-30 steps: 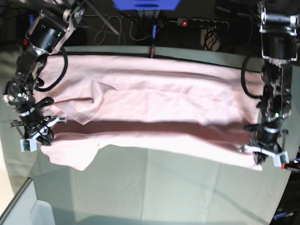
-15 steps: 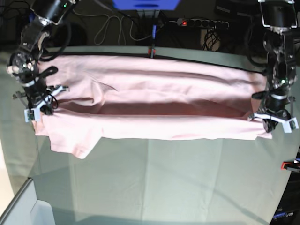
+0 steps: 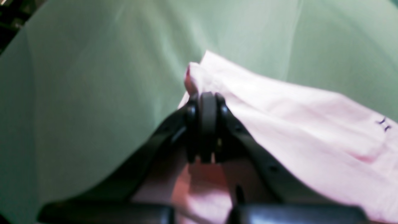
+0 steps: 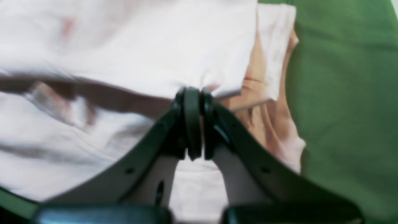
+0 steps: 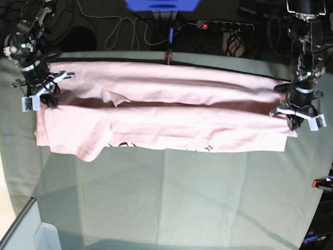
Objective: Layout the t-shirt on the table in an organized manner, then fold the t-shirt properly
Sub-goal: 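Lay the folded strip down with both grippers and release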
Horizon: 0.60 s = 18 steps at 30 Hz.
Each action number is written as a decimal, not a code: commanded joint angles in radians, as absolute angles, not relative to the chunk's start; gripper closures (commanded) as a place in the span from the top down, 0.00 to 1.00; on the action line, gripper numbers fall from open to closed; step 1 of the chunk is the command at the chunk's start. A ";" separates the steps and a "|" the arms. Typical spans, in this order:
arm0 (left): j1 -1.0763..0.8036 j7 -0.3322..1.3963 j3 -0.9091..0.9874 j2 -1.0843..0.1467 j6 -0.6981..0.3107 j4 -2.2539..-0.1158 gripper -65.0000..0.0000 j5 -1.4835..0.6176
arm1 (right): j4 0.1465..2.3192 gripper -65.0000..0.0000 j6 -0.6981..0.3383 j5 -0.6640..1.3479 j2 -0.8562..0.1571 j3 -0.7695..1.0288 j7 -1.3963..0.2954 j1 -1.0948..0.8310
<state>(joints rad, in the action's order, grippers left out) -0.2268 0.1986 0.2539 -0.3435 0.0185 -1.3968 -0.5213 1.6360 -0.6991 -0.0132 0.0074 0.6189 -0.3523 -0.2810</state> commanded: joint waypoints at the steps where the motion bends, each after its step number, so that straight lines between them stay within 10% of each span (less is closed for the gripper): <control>1: -0.220 0.166 0.263 -0.357 0.016 -1.414 0.00 -0.519 | 1.650 0.00 -0.698 0.008 -0.004 0.621 -0.334 -0.283; 18: -0.231 0.165 0.263 -0.358 0.015 -1.296 0.00 -0.518 | 1.649 0.00 -0.698 0.013 0.010 0.670 -0.334 -0.331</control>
<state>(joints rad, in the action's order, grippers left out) -0.2401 0.1917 0.2539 -0.3431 0.0113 -1.2797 -0.5217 1.6325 -0.6987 -0.0006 0.0151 0.6678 -0.3542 -0.3283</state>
